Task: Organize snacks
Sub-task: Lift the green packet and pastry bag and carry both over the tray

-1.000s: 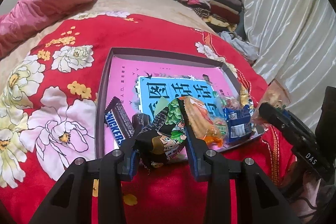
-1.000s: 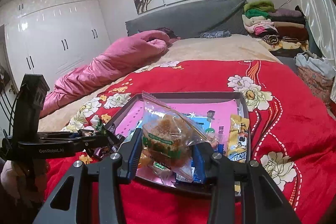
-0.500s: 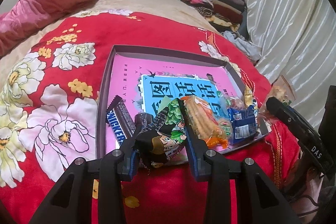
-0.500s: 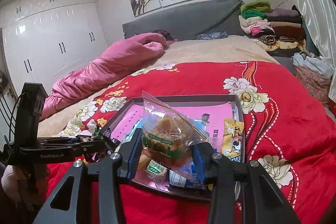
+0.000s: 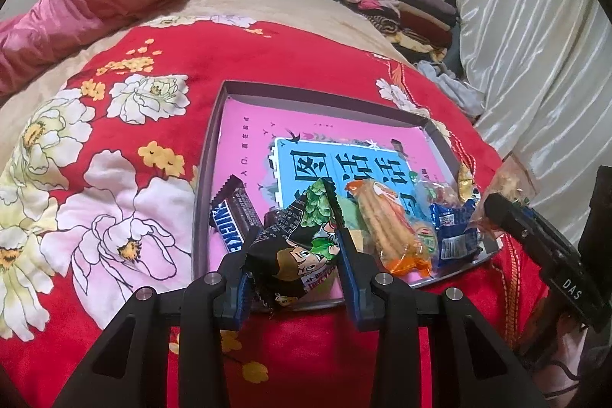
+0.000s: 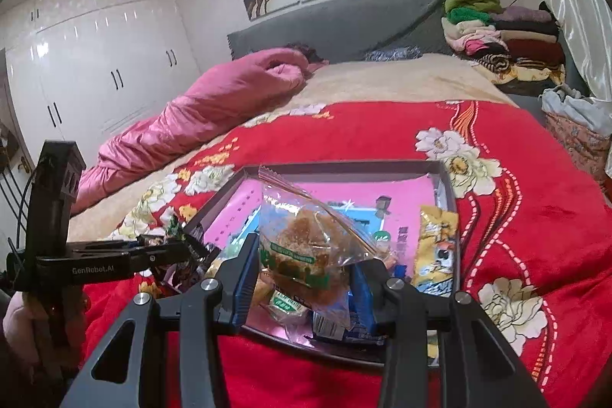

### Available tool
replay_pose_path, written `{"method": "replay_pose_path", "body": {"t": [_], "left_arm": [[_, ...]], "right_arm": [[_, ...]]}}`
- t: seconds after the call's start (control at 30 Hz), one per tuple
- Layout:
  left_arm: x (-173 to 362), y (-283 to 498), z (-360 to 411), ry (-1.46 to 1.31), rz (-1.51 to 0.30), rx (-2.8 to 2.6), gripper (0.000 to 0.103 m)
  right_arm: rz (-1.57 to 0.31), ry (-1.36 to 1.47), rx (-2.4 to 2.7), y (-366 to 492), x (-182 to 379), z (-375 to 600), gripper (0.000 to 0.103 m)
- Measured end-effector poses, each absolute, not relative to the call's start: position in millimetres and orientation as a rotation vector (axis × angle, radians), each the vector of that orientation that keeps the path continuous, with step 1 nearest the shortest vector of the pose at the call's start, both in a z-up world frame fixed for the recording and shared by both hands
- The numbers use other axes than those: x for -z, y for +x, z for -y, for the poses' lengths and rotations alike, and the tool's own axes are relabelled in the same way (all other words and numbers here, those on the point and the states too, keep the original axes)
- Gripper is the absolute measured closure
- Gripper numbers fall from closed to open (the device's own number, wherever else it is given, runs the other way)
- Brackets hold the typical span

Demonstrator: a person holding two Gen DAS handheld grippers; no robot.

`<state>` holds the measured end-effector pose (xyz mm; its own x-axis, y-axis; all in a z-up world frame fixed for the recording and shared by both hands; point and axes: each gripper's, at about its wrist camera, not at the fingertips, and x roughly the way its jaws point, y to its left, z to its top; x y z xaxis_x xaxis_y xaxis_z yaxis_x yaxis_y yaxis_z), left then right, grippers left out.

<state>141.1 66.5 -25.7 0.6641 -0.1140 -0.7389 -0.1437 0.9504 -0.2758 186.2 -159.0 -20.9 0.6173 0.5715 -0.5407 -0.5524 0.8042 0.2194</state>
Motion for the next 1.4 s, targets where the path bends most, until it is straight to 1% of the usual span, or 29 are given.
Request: {"method": "replay_pose_path", "body": {"t": [0.43, 1.4], "left_arm": [[31, 144, -65, -0.333, -0.853, -0.014, 0.064], [39, 151, -62, -0.346, -0.844, -0.007, 0.064]], "right_arm": [[-0.700, -0.054, -0.713, 184, 39, 132, 0.059], [-0.714, -0.151, -0.793, 179, 53, 102, 0.058]]}}
